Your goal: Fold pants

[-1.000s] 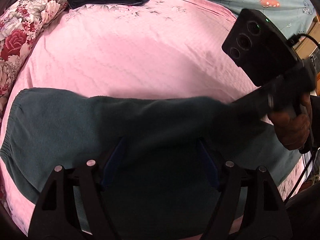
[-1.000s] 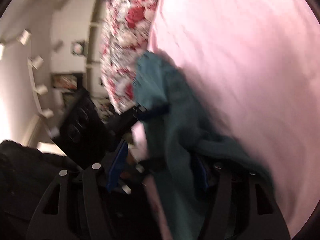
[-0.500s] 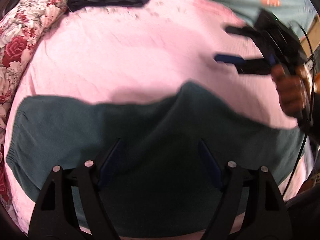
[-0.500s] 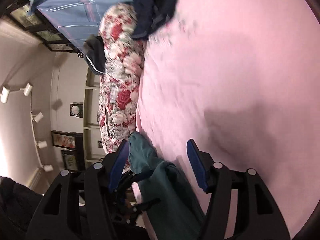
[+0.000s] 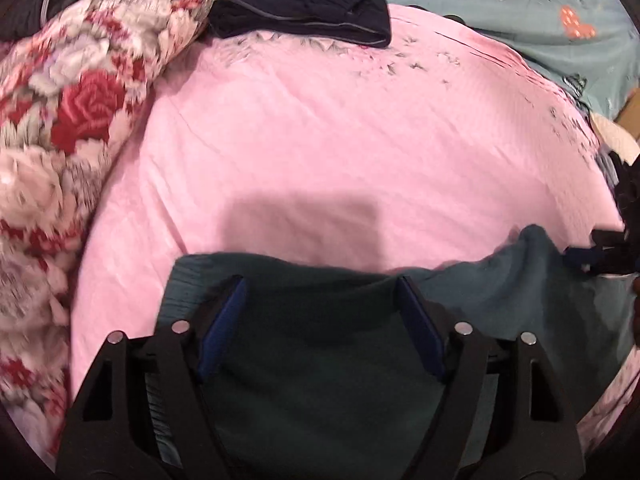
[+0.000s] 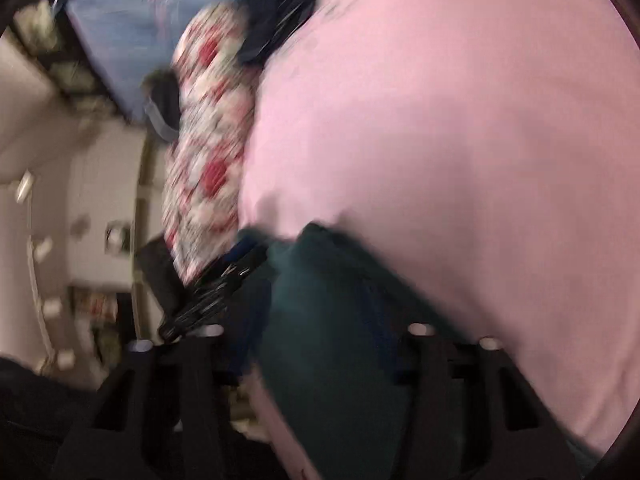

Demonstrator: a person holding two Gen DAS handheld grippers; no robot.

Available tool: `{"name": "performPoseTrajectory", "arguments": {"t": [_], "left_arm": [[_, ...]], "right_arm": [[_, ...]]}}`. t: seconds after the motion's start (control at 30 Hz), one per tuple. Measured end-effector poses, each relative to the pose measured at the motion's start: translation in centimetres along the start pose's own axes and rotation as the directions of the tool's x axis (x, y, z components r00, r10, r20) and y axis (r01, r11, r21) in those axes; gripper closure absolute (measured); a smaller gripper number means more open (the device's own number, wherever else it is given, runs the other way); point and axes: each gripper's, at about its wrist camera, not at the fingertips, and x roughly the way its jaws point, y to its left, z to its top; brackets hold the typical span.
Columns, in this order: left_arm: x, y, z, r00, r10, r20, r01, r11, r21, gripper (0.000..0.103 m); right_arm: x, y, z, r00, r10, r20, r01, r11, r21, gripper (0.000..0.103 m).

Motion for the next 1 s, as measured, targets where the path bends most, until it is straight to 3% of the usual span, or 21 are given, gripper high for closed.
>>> {"name": "performPoseTrajectory", "arguments": {"t": [0.1, 0.17, 0.27, 0.37, 0.47, 0.5, 0.53, 0.6, 0.7, 0.87, 1.0], "left_arm": [[-0.8, -1.0, -0.4, 0.998, 0.058, 0.024, -0.059, 0.996, 0.068, 0.025], [-1.7, -1.6, -0.4, 0.996, 0.075, 0.043, -0.078, 0.994, 0.072, 0.025], [-3.8, -3.8, 0.0, 0.986, 0.109, 0.126, -0.127, 0.981, 0.147, 0.024], [-5.8, -7.3, 0.6, 0.966, 0.139, 0.218, -0.192, 0.951, 0.243, 0.02], [-7.5, -11.9, 0.9, 0.975, 0.024, 0.219, -0.085, 0.958, 0.274, 0.018], [-7.7, -13.7, 0.7, 0.979, -0.015, 0.203, -0.043, 0.959, 0.278, 0.017], [-7.9, -15.4, 0.4, 0.982, -0.053, 0.183, 0.0, 0.96, 0.279, 0.017], [-8.0, -19.7, -0.6, 0.982, -0.154, 0.11, 0.121, 0.957, 0.264, 0.017], [-8.0, -25.4, -2.2, 0.973, -0.227, 0.047, 0.205, 0.938, 0.278, 0.017], [-9.4, -32.5, -4.5, 0.964, -0.265, 0.015, 0.237, 0.886, 0.398, 0.017], [-9.9, -34.2, -4.7, 0.97, -0.245, 0.01, 0.217, 0.878, 0.426, 0.017]], "right_arm": [[-4.8, 0.8, -2.1, 0.983, -0.057, 0.172, 0.044, 0.996, 0.078, 0.049], [-8.2, 1.7, -4.3, 0.96, -0.101, 0.26, 0.08, 0.993, 0.087, 0.038], [-15.0, 2.4, -9.7, 0.883, -0.242, 0.401, 0.194, 0.968, 0.157, 0.038], [-21.2, 0.6, -15.2, 0.756, -0.413, 0.507, 0.288, 0.906, 0.31, 0.038], [-28.2, -2.1, -21.2, 0.574, -0.6, 0.557, 0.349, 0.795, 0.496, 0.038], [-29.3, -2.6, -22.2, 0.536, -0.637, 0.554, 0.362, 0.766, 0.531, 0.038], [-30.5, -3.5, -23.1, 0.511, -0.666, 0.544, 0.368, 0.741, 0.562, 0.04], [-32.7, -5.7, -24.2, 0.501, -0.678, 0.537, 0.342, 0.726, 0.597, 0.049], [-33.5, -8.2, -24.0, 0.521, -0.667, 0.533, 0.319, 0.731, 0.603, 0.06], [-33.0, -10.9, -22.6, 0.557, -0.64, 0.529, 0.325, 0.754, 0.57, 0.063], [-33.4, -12.3, -22.1, 0.565, -0.627, 0.537, 0.291, 0.76, 0.581, 0.065]]}}
